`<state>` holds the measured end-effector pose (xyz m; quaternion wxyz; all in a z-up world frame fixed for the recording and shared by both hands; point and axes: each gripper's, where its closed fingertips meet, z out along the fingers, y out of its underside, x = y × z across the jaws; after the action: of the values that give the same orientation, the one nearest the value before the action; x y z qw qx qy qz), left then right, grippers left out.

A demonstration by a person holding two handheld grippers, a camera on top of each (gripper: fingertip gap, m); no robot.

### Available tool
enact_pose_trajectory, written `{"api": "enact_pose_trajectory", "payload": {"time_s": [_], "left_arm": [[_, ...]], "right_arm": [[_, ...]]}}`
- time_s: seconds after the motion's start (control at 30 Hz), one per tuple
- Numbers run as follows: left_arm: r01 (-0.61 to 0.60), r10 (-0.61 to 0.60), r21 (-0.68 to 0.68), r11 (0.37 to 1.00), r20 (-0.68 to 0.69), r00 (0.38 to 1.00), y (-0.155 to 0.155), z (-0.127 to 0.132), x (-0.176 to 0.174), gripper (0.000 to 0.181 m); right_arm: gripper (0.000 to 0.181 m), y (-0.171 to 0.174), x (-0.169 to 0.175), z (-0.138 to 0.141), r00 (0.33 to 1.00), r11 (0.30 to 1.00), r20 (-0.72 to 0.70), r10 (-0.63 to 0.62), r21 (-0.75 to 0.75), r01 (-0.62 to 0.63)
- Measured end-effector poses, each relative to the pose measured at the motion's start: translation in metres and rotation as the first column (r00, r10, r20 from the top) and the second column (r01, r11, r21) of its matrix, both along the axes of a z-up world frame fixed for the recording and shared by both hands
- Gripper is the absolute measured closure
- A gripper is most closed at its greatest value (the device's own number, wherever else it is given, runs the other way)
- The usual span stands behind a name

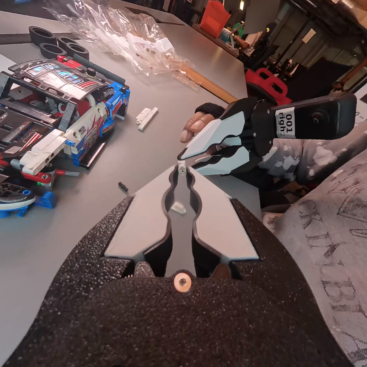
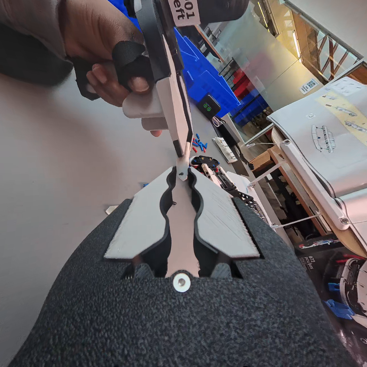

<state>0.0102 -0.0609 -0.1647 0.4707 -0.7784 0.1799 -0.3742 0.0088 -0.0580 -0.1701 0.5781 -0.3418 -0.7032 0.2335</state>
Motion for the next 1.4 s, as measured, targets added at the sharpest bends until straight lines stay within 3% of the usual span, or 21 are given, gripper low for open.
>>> {"api": "enact_pose_trajectory", "payload": {"time_s": [0.1,0.2,0.3,0.4,0.5,0.6,0.7,0.8,1.0,1.07,1.13,1.2,1.27,1.33,1.4], "left_arm": [[-0.053,0.055,0.027,0.998,-0.086,0.995,-0.003,0.004,-0.020,0.176],[-0.234,0.258,0.124,0.964,-0.240,0.936,-0.007,0.021,-0.084,0.176],[-0.454,0.506,0.224,0.862,-0.399,0.765,-0.026,0.044,-0.173,0.175],[-0.651,0.701,0.309,0.693,-0.501,0.508,-0.063,0.062,-0.263,0.175],[-0.775,0.749,0.277,0.568,-0.565,0.347,-0.101,0.049,-0.320,0.175],[-0.844,0.724,0.180,0.505,-0.621,0.301,-0.123,0.013,-0.344,0.175],[-0.877,0.671,0.110,0.468,-0.690,0.271,-0.136,-0.024,-0.355,0.175],[-0.892,0.637,0.087,0.443,-0.731,0.245,-0.143,-0.042,-0.363,0.175],[-0.901,0.653,0.087,0.424,-0.719,0.238,-0.146,-0.044,-0.370,0.163],[-0.900,0.692,0.119,0.419,-0.684,0.232,-0.143,-0.033,-0.369,0.157],[-0.883,0.754,0.161,0.442,-0.600,0.268,-0.133,-0.014,-0.358,0.153],[-0.836,0.800,0.200,0.511,-0.468,0.377,-0.116,0.012,-0.329,0.155],[-0.753,0.764,0.189,0.630,-0.321,0.559,-0.097,0.033,-0.282,0.155],[-0.632,0.646,0.136,0.763,-0.192,0.739,-0.079,0.042,-0.227,0.155],[-0.495,0.500,0.077,0.866,-0.071,0.863,-0.065,0.044,-0.175,0.155]], "right_arm": [[0.157,0.004,0.000,-0.003,1.000,0.996,0.022,-0.010,-0.085,0.012],[0.152,0.011,0.006,-0.014,0.994,0.966,0.106,0.006,-0.257,0.021],[0.151,0.006,0.015,-0.039,0.959,0.894,0.263,0.101,-0.447,0.029],[0.137,-0.004,0.022,-0.062,0.895,0.829,0.403,0.189,-0.554,0.074],[0.131,-0.012,0.023,-0.072,0.855,0.828,0.470,0.220,-0.553,0.091],[0.126,-0.017,0.022,-0.084,0.815,0.850,0.540,0.211,-0.513,0.119],[0.138,-0.018,0.020,-0.088,0.797,0.870,0.574,0.185,-0.473,0.139],[0.141,-0.019,0.021,-0.088,0.795,0.867,0.576,0.188,-0.478,0.141],[0.144,-0.019,0.021,-0.088,0.800,0.869,0.572,0.183,-0.475,0.140],[0.145,-0.019,0.021,-0.088,0.804,0.868,0.566,0.181,-0.476,0.140],[0.145,-0.018,0.021,-0.088,0.808,0.868,0.561,0.177,-0.476,0.141],[0.150,-0.015,0.020,-0.085,0.823,0.872,0.544,0.161,-0.469,0.139],[0.150,-0.010,0.019,-0.085,0.829,0.879,0.541,0.138,-0.453,0.149],[0.150,-0.009,0.019,-0.084,0.838,0.880,0.528,0.135,-0.453,0.143],[0.150,-0.008,0.018,-0.081,0.853,0.884,0.505,0.128,-0.448,0.132]]}}
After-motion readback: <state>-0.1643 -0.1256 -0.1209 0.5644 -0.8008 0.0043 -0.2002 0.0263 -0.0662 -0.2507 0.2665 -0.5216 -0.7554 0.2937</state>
